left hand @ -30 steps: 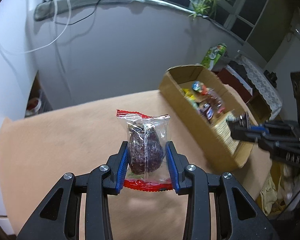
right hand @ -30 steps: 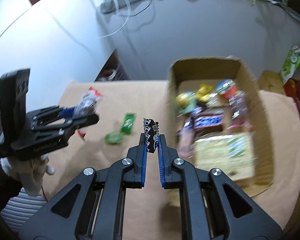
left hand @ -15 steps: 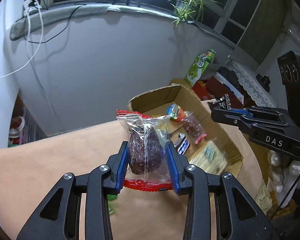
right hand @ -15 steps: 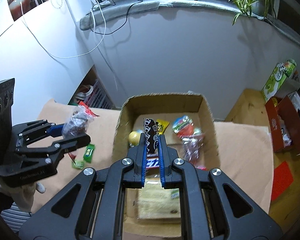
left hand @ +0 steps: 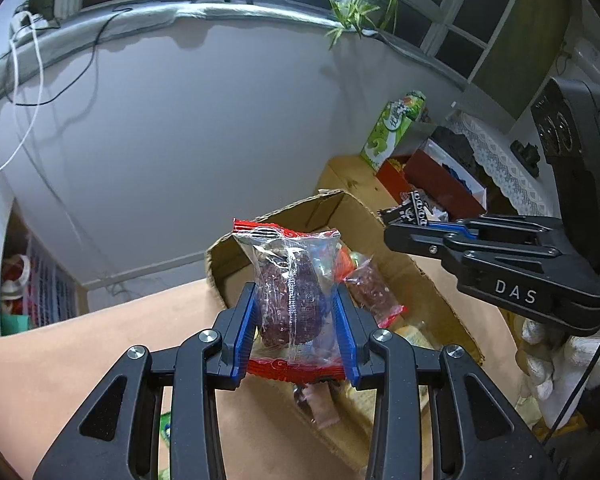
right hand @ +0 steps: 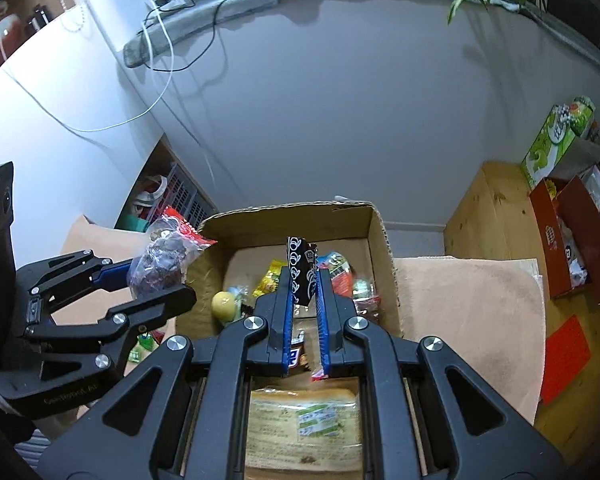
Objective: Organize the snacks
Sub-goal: 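Carry the dried fruit bag and black candy into the box and open both grippers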
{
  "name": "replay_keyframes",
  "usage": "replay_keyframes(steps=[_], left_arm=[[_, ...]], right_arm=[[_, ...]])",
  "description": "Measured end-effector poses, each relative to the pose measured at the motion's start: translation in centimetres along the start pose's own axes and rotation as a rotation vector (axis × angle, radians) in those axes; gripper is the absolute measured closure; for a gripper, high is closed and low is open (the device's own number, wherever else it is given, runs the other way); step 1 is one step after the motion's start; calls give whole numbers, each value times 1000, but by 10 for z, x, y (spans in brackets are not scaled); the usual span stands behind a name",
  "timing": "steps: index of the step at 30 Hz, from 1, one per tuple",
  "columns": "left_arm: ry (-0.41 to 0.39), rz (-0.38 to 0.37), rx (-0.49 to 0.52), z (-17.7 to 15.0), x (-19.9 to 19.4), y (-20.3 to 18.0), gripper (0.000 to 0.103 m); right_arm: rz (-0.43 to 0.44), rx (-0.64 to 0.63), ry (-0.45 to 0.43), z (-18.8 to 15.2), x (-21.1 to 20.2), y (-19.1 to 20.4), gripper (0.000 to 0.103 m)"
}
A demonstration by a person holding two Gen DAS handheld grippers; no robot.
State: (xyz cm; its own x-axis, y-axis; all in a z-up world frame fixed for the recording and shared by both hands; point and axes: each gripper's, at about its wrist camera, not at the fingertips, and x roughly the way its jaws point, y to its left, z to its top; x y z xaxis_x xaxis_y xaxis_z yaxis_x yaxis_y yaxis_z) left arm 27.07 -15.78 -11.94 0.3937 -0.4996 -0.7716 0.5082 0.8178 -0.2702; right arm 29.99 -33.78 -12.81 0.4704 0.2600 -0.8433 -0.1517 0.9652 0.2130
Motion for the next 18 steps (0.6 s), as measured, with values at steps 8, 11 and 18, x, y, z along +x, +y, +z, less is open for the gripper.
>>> replay_keyframes(steps=[8,11,18], left_arm=[[24,-7,-5,6,15,-7,68],[34,-2,-7,6,19,-10,64],[35,3,-31,4,19,-5,62]], right_arm=[[3,28,14,2,8,-13,92],[-10,35,13,2,7,-14,73],[-21,48,-6,-1,0,-16,60]])
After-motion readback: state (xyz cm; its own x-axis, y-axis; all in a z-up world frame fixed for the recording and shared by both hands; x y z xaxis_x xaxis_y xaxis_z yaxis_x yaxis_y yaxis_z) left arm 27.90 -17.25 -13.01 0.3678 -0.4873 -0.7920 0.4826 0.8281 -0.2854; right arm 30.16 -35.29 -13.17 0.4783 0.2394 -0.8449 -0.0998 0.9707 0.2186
